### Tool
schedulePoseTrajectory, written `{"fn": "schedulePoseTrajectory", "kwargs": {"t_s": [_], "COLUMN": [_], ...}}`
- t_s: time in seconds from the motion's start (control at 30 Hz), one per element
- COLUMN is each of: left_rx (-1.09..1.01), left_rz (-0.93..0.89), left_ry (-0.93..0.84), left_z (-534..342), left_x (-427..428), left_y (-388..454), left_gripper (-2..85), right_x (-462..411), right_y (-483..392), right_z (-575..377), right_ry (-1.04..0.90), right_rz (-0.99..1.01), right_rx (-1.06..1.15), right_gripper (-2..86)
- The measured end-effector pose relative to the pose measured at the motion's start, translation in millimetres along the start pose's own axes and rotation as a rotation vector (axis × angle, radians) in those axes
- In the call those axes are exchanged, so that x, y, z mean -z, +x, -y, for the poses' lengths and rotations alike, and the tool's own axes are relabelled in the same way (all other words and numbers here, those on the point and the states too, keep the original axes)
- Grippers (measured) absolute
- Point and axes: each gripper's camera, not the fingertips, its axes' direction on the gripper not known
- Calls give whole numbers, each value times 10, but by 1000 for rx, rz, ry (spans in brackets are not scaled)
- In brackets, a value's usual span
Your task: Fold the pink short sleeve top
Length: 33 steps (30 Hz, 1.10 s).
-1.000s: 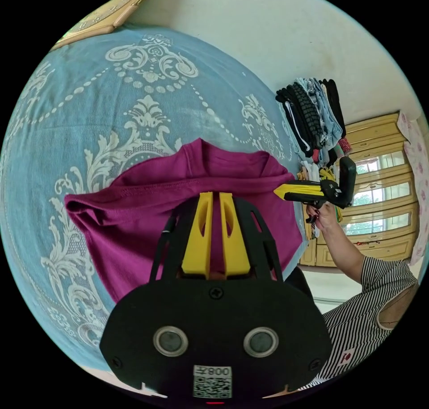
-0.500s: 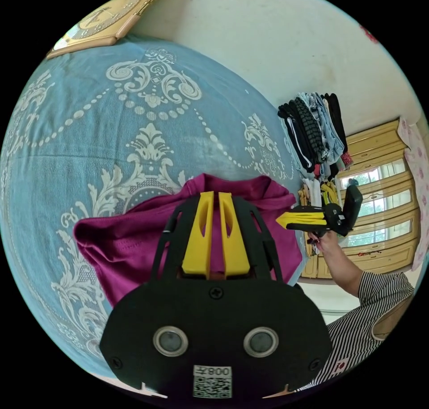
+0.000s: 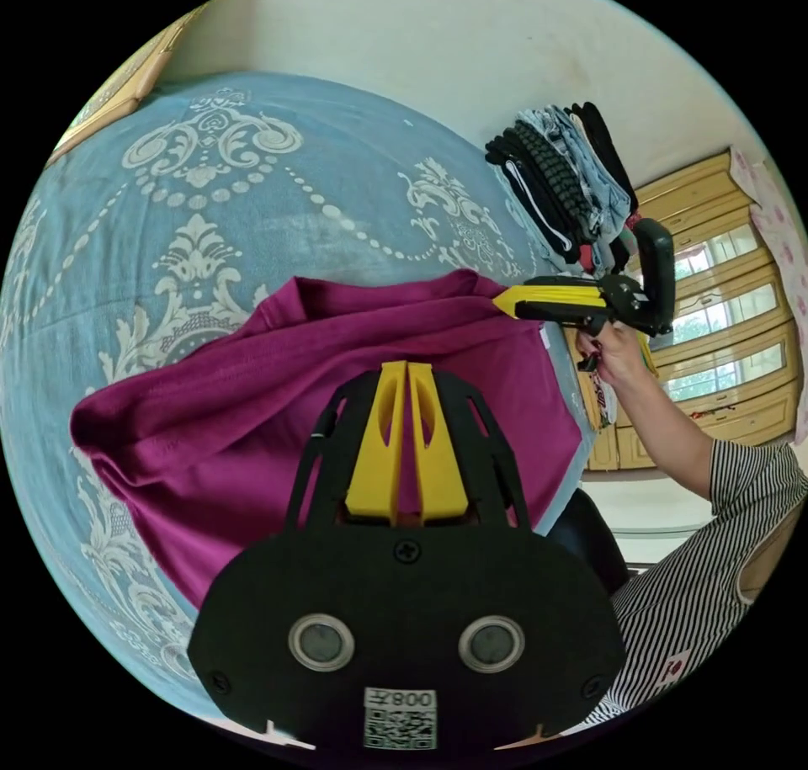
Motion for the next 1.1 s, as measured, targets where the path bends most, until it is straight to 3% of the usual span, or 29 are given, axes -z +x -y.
{"fn": "schedulePoseTrajectory", "kwargs": {"t_s": [0.23, 0.47, 0.7, 0.97, 1.1], "left_rx": [30, 46, 77, 124, 188], "left_rz": [42, 36, 44, 72, 75], "left_ry": [5, 26, 50, 135, 206], "left_z": [134, -52, -311, -954, -1438], "left_x": [-29, 57, 202, 633, 890], "left_y": [-64, -154, -300, -518, -662], "left_gripper": [2, 1, 1, 2, 2], "right_x": [271, 131, 239, 271, 391], "right_y": [-61, -69, -20, 77, 124], "right_z": [-168, -394, -386, -408, -675], "right_ry": [56, -19, -2, 19, 88], "right_rz": [51, 90, -51, -132, -62], "right_rx": [8, 3, 11, 17, -20], "right_gripper": [1, 1, 1, 1, 0]}}
